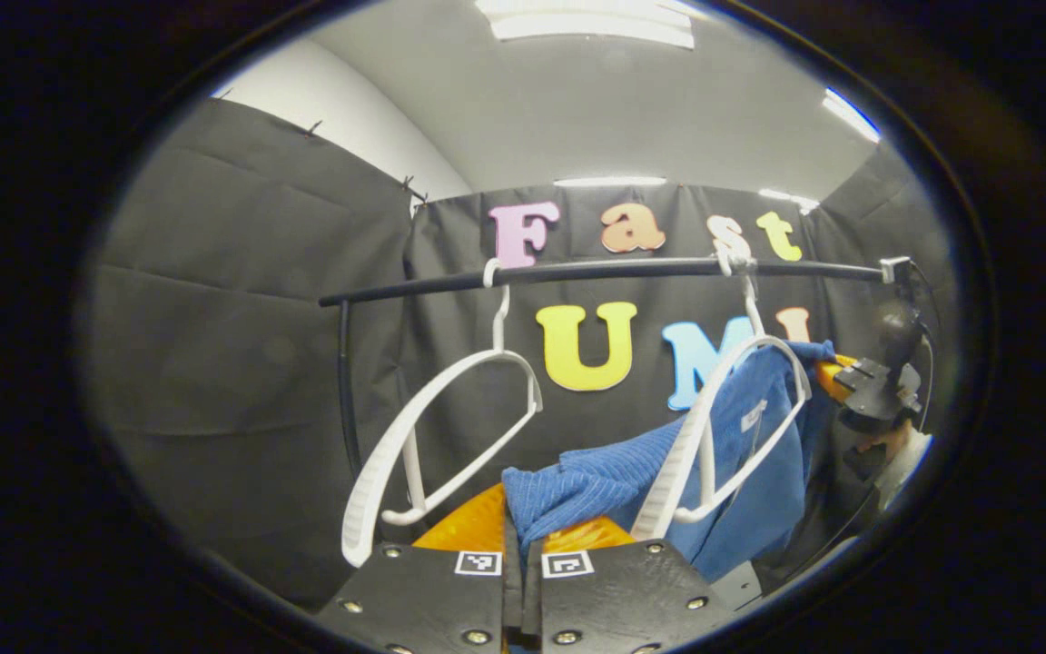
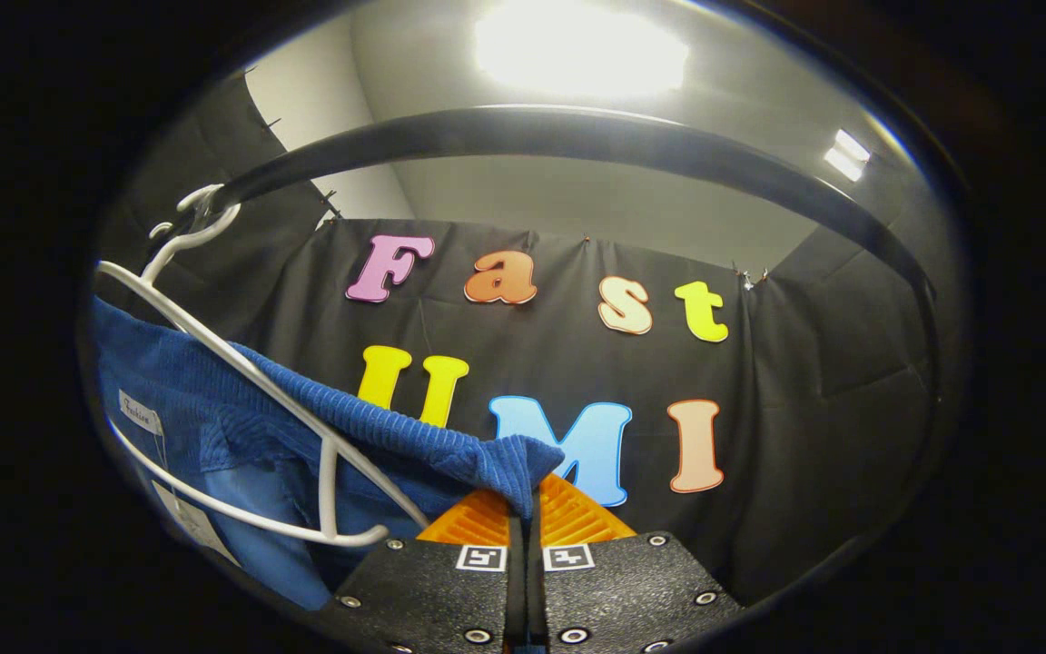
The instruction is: Grasp the clothes on the hanger with both hands and then place them into the laundry hamper below.
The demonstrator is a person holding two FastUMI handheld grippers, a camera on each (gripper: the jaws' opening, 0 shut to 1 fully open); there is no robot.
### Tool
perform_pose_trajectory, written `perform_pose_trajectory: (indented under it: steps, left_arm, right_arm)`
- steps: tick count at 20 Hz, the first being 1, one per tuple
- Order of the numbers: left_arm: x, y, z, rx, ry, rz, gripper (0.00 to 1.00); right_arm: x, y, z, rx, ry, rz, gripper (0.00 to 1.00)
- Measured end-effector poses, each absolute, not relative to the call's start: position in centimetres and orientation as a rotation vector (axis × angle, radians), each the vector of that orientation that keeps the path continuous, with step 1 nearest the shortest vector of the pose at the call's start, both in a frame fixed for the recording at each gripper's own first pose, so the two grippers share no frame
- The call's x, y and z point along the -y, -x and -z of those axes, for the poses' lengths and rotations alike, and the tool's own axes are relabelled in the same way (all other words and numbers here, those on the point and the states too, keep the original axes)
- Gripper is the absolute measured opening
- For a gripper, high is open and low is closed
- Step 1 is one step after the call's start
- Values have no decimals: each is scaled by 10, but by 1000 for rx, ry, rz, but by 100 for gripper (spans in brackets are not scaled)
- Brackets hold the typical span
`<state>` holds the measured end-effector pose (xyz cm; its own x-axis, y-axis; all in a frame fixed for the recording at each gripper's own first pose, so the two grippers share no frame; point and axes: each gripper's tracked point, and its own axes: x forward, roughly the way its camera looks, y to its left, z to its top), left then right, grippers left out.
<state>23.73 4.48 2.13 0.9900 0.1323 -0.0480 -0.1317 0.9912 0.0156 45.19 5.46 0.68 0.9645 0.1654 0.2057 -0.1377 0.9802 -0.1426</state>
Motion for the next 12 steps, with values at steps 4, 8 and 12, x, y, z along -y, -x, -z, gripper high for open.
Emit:
perform_pose_trajectory:
  steps: [4, 8, 12]
  left_arm:
    - [-38, -242, -27, -40, -57, -124, 0]
    - [-38, -236, -36, -20, -76, -130, 0]
    - [-38, -242, -33, -12, -39, -127, 1]
  right_arm:
    - [-53, -456, -12, 240, 120, -123, 0]
    - [-53, -452, -24, 298, 144, -96, 0]
    - [-56, -465, -18, 297, 168, -92, 0]
